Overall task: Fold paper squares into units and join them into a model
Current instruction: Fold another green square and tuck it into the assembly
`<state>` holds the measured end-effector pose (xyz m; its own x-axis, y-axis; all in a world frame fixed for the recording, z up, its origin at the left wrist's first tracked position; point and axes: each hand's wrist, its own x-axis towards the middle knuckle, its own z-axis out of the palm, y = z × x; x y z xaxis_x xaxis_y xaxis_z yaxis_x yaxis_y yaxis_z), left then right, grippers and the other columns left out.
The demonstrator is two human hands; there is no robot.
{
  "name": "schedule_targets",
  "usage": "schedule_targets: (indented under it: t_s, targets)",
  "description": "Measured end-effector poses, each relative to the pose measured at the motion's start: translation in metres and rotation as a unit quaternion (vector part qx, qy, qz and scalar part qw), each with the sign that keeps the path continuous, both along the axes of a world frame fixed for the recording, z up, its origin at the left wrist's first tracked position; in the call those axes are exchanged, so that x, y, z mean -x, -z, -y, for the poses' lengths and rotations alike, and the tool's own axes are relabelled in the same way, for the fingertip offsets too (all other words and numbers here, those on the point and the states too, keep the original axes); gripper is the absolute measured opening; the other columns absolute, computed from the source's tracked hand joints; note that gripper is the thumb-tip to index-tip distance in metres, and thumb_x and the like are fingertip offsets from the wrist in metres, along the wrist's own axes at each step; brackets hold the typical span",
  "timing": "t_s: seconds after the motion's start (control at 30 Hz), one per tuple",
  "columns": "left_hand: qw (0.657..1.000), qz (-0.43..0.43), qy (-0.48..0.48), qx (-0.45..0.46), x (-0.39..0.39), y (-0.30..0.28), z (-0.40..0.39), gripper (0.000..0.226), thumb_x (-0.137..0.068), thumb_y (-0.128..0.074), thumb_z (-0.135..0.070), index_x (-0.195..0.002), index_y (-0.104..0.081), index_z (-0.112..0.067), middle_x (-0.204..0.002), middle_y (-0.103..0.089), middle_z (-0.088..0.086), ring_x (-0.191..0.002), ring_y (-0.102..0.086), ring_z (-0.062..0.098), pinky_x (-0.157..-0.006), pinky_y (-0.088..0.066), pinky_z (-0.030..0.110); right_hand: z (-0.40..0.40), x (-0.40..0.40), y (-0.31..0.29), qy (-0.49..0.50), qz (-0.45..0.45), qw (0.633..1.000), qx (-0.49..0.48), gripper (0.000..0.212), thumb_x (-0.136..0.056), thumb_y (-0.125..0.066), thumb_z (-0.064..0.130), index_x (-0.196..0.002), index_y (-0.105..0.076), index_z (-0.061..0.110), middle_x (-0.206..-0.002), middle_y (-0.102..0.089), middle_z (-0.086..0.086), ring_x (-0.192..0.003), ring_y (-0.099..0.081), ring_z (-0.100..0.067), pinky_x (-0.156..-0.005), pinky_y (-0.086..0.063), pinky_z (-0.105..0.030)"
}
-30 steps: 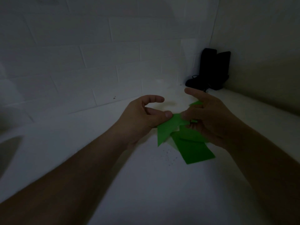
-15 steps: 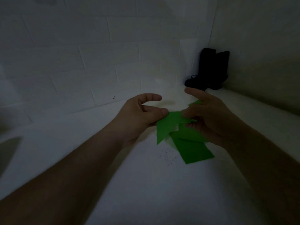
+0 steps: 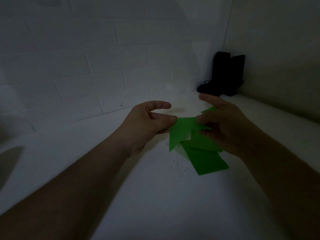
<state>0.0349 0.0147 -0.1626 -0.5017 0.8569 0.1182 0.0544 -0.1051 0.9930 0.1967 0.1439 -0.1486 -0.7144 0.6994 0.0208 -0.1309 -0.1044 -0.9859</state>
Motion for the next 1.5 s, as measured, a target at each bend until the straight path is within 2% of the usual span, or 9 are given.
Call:
schedule_targets:
  t_s: [0.37,0.53,0.77,0.87,1.03,1.13,1.33,1.4,1.5]
  targets:
    - [0.999,0.044,0.031,0.001,0.0,-0.003,0.002,0.03,-0.089,-0.07,0.003,-0.116,-0.065,-0.009,-0.065,-0.071,0.002,-0.073,-0.073,0.013,-0.07,-0.057,0.02,-0.003,0.0,0.001,-0.006,-0.009,1.0,0.014,0.063,-0.085,-0.058,-0.012,-0.139,-0.056,0.023,-0.057,-0.064,0.002,-0.056,-0.065,-0.011,-0.057,-0.055,-0.028]
    - [0.997,0.065,0.052,-0.01,0.0,-0.003,0.004,0.026,-0.09,-0.068,0.005,-0.114,-0.066,-0.007,-0.063,-0.068,0.005,-0.073,-0.072,0.016,-0.076,-0.058,0.025,-0.004,0.001,0.003,-0.018,-0.013,0.999,0.03,0.058,-0.084,-0.059,-0.011,-0.131,-0.062,0.023,-0.066,-0.07,0.0,-0.061,-0.069,-0.014,-0.061,-0.057,-0.029]
    - [0.991,0.119,0.061,-0.008,0.0,0.003,0.001,0.044,-0.078,-0.077,-0.024,-0.118,-0.06,-0.012,-0.107,-0.073,0.02,-0.093,-0.072,0.028,-0.086,-0.061,0.038,-0.009,0.001,0.009,-0.004,-0.024,0.999,0.03,0.036,-0.089,-0.066,-0.002,-0.115,-0.072,0.022,-0.072,-0.067,-0.003,-0.067,-0.064,-0.015,-0.069,-0.053,-0.032]
    - [0.993,0.094,0.071,0.008,-0.002,0.003,0.0,0.046,-0.071,-0.079,-0.019,-0.113,-0.062,-0.01,-0.094,-0.072,0.014,-0.079,-0.071,0.021,-0.077,-0.061,0.032,-0.011,0.001,0.009,0.038,-0.029,0.999,0.022,0.025,-0.09,-0.068,0.003,-0.11,-0.071,0.018,-0.072,-0.069,0.0,-0.064,-0.062,-0.013,-0.069,-0.054,-0.031]
    - [0.998,0.023,0.049,-0.045,0.0,0.007,-0.003,0.02,-0.091,-0.067,0.004,-0.103,-0.065,-0.011,-0.079,-0.07,0.009,-0.07,-0.065,0.019,-0.076,-0.059,0.031,-0.013,0.001,0.009,0.037,-0.011,0.999,0.014,0.014,-0.09,-0.071,0.02,-0.103,-0.073,0.02,-0.081,-0.076,0.001,-0.08,-0.071,-0.019,-0.078,-0.059,-0.035]
    - [0.997,-0.037,0.046,-0.04,0.001,0.011,-0.002,0.021,-0.091,-0.066,0.009,-0.098,-0.067,-0.011,-0.08,-0.07,0.008,-0.072,-0.063,0.019,-0.077,-0.057,0.032,-0.009,0.0,0.006,-0.015,-0.002,0.999,0.051,0.026,-0.09,-0.069,0.032,-0.106,-0.071,0.012,-0.091,-0.077,-0.005,-0.086,-0.075,-0.025,-0.076,-0.06,-0.04]
    - [0.998,-0.052,0.025,-0.026,0.001,0.013,-0.003,0.019,-0.092,-0.066,0.007,-0.098,-0.069,-0.01,-0.09,-0.071,0.01,-0.084,-0.064,0.019,-0.085,-0.057,0.032,-0.001,0.0,0.009,-0.055,0.005,0.998,-0.014,0.022,-0.071,-0.072,0.015,-0.092,-0.072,0.011,-0.086,-0.074,-0.01,-0.075,-0.072,-0.023,-0.073,-0.063,-0.044]
    - [0.999,-0.037,0.033,-0.022,-0.001,0.011,-0.003,0.009,-0.093,-0.068,-0.005,-0.101,-0.069,-0.008,-0.091,-0.069,0.01,-0.085,-0.063,0.019,-0.087,-0.057,0.032,-0.002,0.0,0.01,-0.054,0.001,0.998,-0.018,0.021,-0.071,-0.073,0.012,-0.093,-0.073,0.012,-0.088,-0.075,-0.012,-0.078,-0.071,-0.025,-0.076,-0.062,-0.049]
    - [0.999,-0.012,0.047,-0.016,-0.006,0.009,-0.003,0.029,-0.082,-0.069,-0.032,-0.102,-0.071,-0.011,-0.089,-0.07,0.006,-0.083,-0.064,0.014,-0.085,-0.057,0.029,0.0,0.001,0.013,-0.04,0.023,0.996,-0.077,0.02,-0.086,-0.068,-0.002,-0.096,-0.073,0.014,-0.091,-0.077,-0.012,-0.08,-0.073,-0.027,-0.076,-0.063,-0.046]
